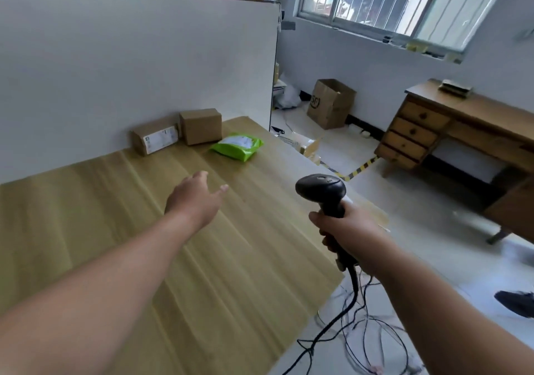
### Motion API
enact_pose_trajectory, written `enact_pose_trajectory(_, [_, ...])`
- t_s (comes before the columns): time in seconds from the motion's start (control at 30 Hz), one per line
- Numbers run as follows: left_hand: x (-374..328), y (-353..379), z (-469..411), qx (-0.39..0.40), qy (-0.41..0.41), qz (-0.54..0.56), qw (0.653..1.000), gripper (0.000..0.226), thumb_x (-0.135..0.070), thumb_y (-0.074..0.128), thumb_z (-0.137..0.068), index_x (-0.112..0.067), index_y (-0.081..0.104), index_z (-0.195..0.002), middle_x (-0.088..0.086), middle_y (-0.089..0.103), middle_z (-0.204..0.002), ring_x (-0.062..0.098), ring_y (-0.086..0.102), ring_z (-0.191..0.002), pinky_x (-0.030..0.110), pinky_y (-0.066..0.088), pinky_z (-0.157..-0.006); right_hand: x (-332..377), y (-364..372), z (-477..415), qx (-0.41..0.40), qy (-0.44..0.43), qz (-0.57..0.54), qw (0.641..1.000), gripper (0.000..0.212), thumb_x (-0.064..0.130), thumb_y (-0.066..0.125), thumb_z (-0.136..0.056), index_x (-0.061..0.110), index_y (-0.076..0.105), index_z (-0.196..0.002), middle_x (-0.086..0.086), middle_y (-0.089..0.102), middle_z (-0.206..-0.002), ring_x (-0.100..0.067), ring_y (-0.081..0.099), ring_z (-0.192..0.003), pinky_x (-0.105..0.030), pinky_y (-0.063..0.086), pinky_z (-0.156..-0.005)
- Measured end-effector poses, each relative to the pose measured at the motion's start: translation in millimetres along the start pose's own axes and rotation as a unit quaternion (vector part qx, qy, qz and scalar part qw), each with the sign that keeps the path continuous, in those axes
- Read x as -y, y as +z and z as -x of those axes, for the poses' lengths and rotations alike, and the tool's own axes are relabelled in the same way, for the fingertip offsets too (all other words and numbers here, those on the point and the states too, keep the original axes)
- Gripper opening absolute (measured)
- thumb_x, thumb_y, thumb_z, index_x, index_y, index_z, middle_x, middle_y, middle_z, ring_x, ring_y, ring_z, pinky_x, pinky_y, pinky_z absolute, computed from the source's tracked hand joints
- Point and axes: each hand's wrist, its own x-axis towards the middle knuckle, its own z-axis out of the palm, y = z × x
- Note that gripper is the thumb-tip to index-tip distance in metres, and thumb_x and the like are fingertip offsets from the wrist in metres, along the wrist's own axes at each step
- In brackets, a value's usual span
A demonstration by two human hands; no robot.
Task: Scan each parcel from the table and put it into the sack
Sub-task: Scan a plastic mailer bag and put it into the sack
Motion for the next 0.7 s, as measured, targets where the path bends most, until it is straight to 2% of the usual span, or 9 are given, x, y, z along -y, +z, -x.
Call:
enact_pose_trajectory(0.1, [-9,24,-65,0.026,-0.041,0.044,0.998,0.067,-0.056,0.048,-0.09,-0.014,0.039,-0.142,0.012,0.052,-0.137,0.032,0.051,-0.122,0.037,0.042,-0.094,13,3,-63,0.005,0.022,-0.017,1.0,0.017,0.03,0.07,-0.089,0.018,0.058,-0.09,-0.003,0.059,-0.072,-0.012,0.056,-0.051,-0.028,0.046,-0.052])
enact_pose_trajectory(0.2, [-19,52,-127,0.053,-0.097,0.1,0.989,0.067,-0.056,0.049,-0.089,-0.014,0.04,-0.141,0.009,0.051,-0.139,0.03,0.05,-0.124,0.035,0.04,-0.095,25,8,-127,0.016,0.037,-0.027,0.999,0.017,0.028,0.069,-0.09,0.015,0.058,-0.089,-0.003,0.058,-0.073,-0.011,0.054,-0.05,-0.027,0.045,-0.051])
enact_pose_trajectory(0.33, [-32,94,-202,0.085,-0.191,0.213,0.955,0.065,-0.054,0.054,-0.087,-0.012,0.046,-0.136,0.011,0.054,-0.133,0.032,0.054,-0.115,0.032,0.041,-0.085,34,18,-203,0.028,0.052,-0.035,0.998,0.015,0.026,0.069,-0.09,0.014,0.059,-0.092,-0.004,0.058,-0.074,-0.011,0.054,-0.052,-0.024,0.048,-0.052])
enact_pose_trajectory(0.4, [-38,115,-236,0.092,-0.238,0.272,0.928,0.065,-0.054,0.057,-0.086,-0.009,0.049,-0.132,0.014,0.057,-0.126,0.033,0.057,-0.109,0.032,0.045,-0.085,35,22,-235,0.038,0.056,-0.037,0.997,0.015,0.027,0.068,-0.09,0.015,0.059,-0.091,-0.004,0.058,-0.075,-0.011,0.054,-0.052,-0.023,0.048,-0.051])
enact_pose_trajectory(0.5, [-45,145,-284,0.103,-0.302,0.366,0.874,0.07,-0.053,0.061,-0.084,-0.007,0.045,-0.135,0.016,0.054,-0.131,0.032,0.057,-0.112,0.037,0.045,-0.098,33,27,-277,0.044,0.064,-0.039,0.996,0.015,0.026,0.068,-0.091,0.015,0.059,-0.094,-0.005,0.058,-0.076,-0.011,0.054,-0.053,-0.024,0.049,-0.053])
enact_pose_trajectory(0.57, [-50,163,-310,0.12,-0.342,0.421,0.831,0.075,-0.055,0.061,-0.084,-0.009,0.041,-0.139,0.016,0.05,-0.137,0.032,0.057,-0.112,0.032,0.042,-0.091,30,29,-301,0.044,0.077,-0.047,0.995,0.017,0.027,0.068,-0.091,0.014,0.058,-0.091,-0.004,0.057,-0.074,-0.011,0.053,-0.052,-0.025,0.046,-0.049])
enact_pose_trajectory(0.7, [-52,193,-352,0.117,-0.395,0.499,0.762,0.082,-0.06,0.066,-0.079,-0.018,0.036,-0.143,0.009,0.045,-0.141,0.032,0.054,-0.118,0.036,0.044,-0.086,18,31,-333,0.06,0.101,-0.071,0.991,0.018,0.026,0.068,-0.091,0.014,0.055,-0.086,-0.002,0.053,-0.069,-0.013,0.051,-0.051,-0.026,0.043,-0.047])
